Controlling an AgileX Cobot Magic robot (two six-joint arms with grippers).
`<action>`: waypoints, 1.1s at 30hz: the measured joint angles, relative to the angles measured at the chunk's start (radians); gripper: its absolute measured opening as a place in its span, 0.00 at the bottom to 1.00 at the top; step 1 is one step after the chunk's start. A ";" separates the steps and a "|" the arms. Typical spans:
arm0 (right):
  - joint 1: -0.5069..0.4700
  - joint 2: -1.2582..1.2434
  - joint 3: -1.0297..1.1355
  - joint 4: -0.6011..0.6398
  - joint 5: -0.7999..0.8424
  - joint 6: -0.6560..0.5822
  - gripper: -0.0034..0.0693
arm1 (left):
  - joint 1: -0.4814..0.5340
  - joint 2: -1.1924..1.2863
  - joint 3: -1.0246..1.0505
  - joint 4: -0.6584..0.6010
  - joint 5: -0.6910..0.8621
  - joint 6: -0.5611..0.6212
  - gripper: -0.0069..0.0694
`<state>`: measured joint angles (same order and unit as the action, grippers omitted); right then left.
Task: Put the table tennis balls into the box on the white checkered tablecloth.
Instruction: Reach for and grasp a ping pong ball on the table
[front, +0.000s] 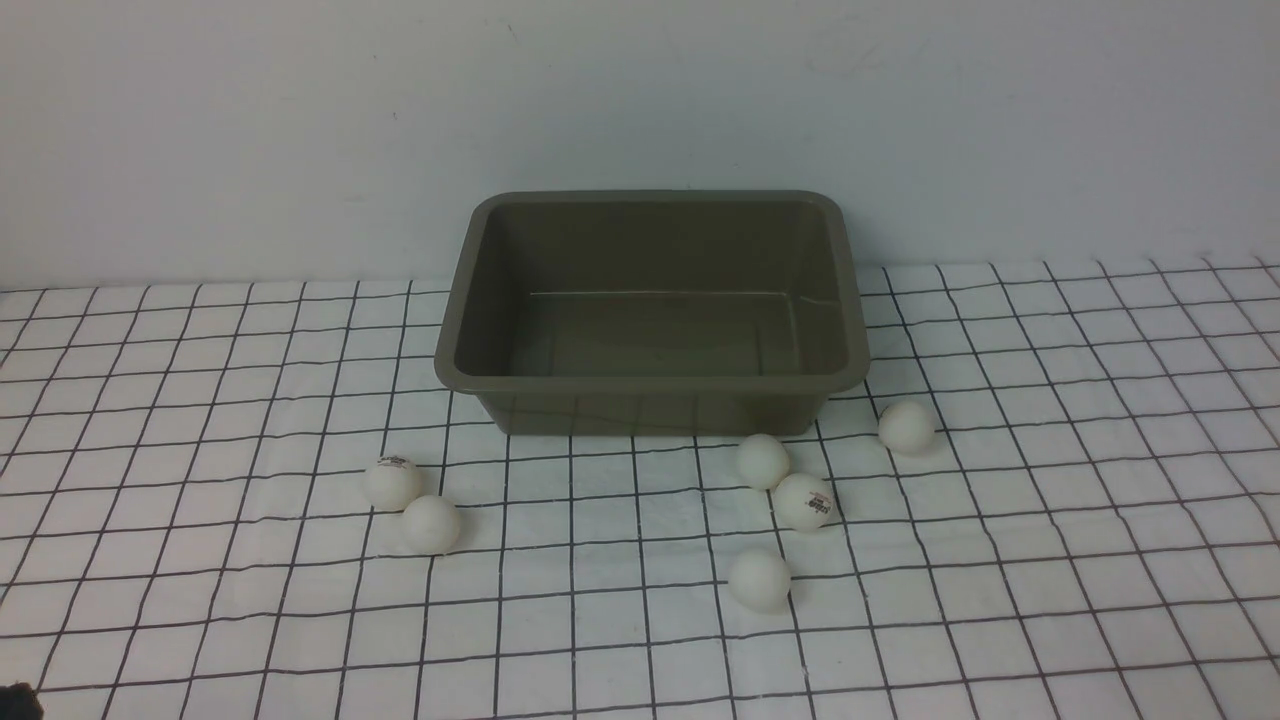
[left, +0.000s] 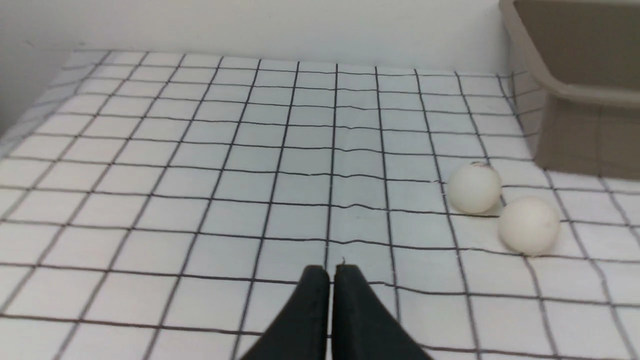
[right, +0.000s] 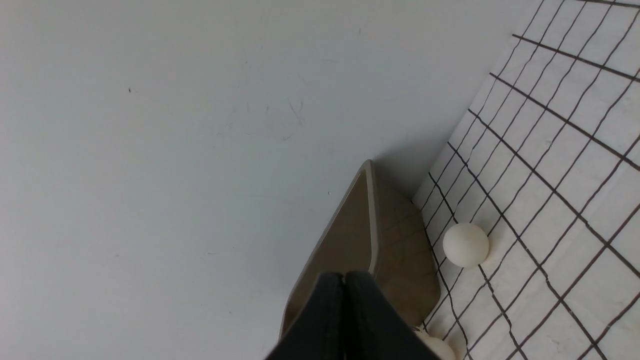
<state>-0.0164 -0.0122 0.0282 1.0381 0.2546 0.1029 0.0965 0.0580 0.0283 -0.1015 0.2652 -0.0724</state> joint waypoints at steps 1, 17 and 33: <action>0.000 0.000 0.000 0.003 0.001 -0.004 0.02 | 0.000 0.000 0.000 -0.022 0.000 -0.009 0.09; 0.000 0.062 -0.253 0.111 0.350 -0.590 0.02 | 0.000 0.000 0.000 -0.728 -0.012 -0.126 0.09; 0.000 0.681 -0.597 -0.303 0.600 -0.587 0.03 | 0.000 0.000 0.000 -1.055 -0.048 -0.115 0.09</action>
<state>-0.0164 0.6690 -0.5689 0.7355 0.8548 -0.4845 0.0965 0.0580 0.0283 -1.1562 0.2172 -0.1873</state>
